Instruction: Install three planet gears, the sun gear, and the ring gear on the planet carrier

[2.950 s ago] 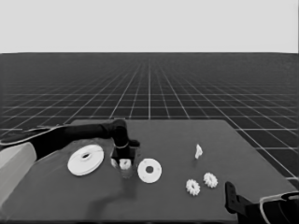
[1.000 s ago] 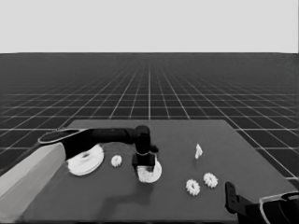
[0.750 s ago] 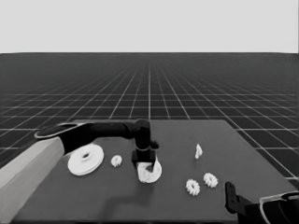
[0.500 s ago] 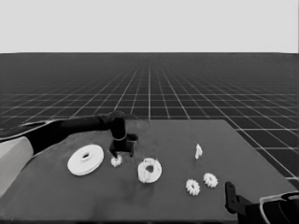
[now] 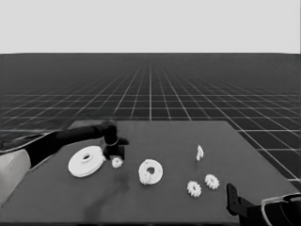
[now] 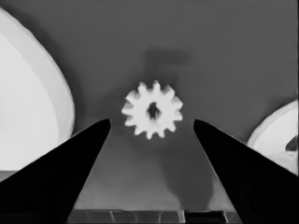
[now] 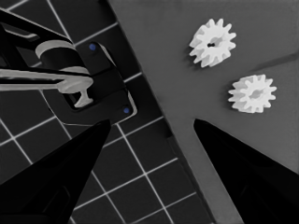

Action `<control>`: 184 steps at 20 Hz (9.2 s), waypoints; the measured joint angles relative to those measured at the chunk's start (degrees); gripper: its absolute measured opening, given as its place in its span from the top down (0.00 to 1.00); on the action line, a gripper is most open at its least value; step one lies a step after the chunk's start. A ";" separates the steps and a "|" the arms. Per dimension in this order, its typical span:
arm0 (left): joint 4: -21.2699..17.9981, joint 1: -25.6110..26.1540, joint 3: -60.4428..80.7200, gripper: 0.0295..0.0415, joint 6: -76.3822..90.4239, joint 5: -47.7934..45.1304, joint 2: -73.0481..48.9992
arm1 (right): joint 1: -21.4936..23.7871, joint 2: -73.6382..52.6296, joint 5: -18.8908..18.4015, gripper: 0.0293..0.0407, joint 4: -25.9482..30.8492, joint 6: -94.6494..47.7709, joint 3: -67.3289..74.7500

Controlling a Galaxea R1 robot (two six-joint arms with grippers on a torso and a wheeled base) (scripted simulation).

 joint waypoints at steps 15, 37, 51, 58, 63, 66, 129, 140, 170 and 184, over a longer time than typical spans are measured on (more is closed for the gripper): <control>2.46 3.51 -4.20 0.86 1.88 -2.68 1.69 | 0.00 0.00 0.00 0.19 0.00 0.00 0.00; -5.09 -6.96 -11.69 0.86 -11.30 5.49 23.75 | 0.00 0.00 0.00 0.19 0.00 0.00 0.00; 1.98 1.19 -19.11 0.29 -7.37 1.22 26.30 | 0.00 0.00 0.00 0.19 0.00 0.00 0.00; 1.99 1.20 -19.12 0.25 -7.37 1.21 26.31 | 0.00 0.00 0.00 0.19 0.00 0.00 0.00; -4.51 -6.43 -12.18 0.25 -11.18 5.26 24.02 | 0.00 0.00 0.00 0.19 0.00 0.00 0.00; -4.97 -6.87 -12.08 0.25 -11.23 5.43 24.00 | 0.00 0.00 0.00 0.19 0.00 0.00 0.00; 4.54 -25.30 72.09 0.25 76.75 -42.31 -51.53 | 17.32 66.71 -19.23 0.83 26.01 58.71 -68.95; 4.54 -25.30 72.09 0.25 76.75 -42.31 -51.53 | 11.89 67.95 -17.06 0.31 21.26 56.25 -73.25; 4.54 -25.30 72.09 0.25 76.75 -42.31 -51.53 | 11.90 24.74 -12.64 0.19 22.87 42.09 -44.49; 4.54 -25.30 72.09 0.25 76.75 -42.31 -51.53 | 7.65 26.44 -9.82 0.86 19.53 41.07 -48.08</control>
